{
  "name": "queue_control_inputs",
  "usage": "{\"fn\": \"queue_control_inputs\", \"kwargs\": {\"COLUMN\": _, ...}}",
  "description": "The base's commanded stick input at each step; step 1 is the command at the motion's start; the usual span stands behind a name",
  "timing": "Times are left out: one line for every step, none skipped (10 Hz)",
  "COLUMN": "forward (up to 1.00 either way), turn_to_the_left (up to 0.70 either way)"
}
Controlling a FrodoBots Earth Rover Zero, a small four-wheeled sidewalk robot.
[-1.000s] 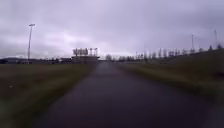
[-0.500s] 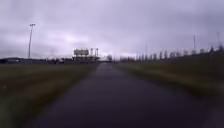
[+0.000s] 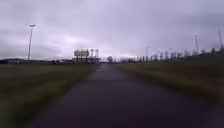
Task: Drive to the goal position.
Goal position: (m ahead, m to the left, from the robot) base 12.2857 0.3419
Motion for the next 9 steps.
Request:
{"fn": "queue_control_inputs", "kwargs": {"forward": 1.0, "turn_to_the_left": 0.0}}
{"fn": "queue_control_inputs", "kwargs": {"forward": 1.0, "turn_to_the_left": -0.01}}
{"fn": "queue_control_inputs", "kwargs": {"forward": 1.0, "turn_to_the_left": -0.02}}
{"fn": "queue_control_inputs", "kwargs": {"forward": 1.0, "turn_to_the_left": 0.0}}
{"fn": "queue_control_inputs", "kwargs": {"forward": 1.0, "turn_to_the_left": 0.0}}
{"fn": "queue_control_inputs", "kwargs": {"forward": 1.0, "turn_to_the_left": 0.0}}
{"fn": "queue_control_inputs", "kwargs": {"forward": 1.0, "turn_to_the_left": 0.0}}
{"fn": "queue_control_inputs", "kwargs": {"forward": 1.0, "turn_to_the_left": 0.0}}
{"fn": "queue_control_inputs", "kwargs": {"forward": 1.0, "turn_to_the_left": 0.0}}
